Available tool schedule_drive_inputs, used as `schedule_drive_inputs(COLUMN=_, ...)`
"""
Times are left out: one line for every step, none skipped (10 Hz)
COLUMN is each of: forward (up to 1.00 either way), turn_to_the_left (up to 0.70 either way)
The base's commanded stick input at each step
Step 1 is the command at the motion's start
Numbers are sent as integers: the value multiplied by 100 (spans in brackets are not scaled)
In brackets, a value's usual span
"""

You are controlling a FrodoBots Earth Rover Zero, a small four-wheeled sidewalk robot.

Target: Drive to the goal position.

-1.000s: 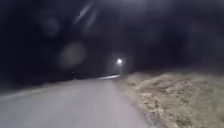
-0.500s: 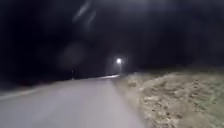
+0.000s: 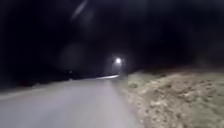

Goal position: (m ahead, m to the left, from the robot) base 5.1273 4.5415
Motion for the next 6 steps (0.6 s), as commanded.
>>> schedule_drive_inputs(forward=85, turn_to_the_left=0)
schedule_drive_inputs(forward=85, turn_to_the_left=0)
schedule_drive_inputs(forward=85, turn_to_the_left=0)
schedule_drive_inputs(forward=85, turn_to_the_left=0)
schedule_drive_inputs(forward=85, turn_to_the_left=0)
schedule_drive_inputs(forward=85, turn_to_the_left=0)
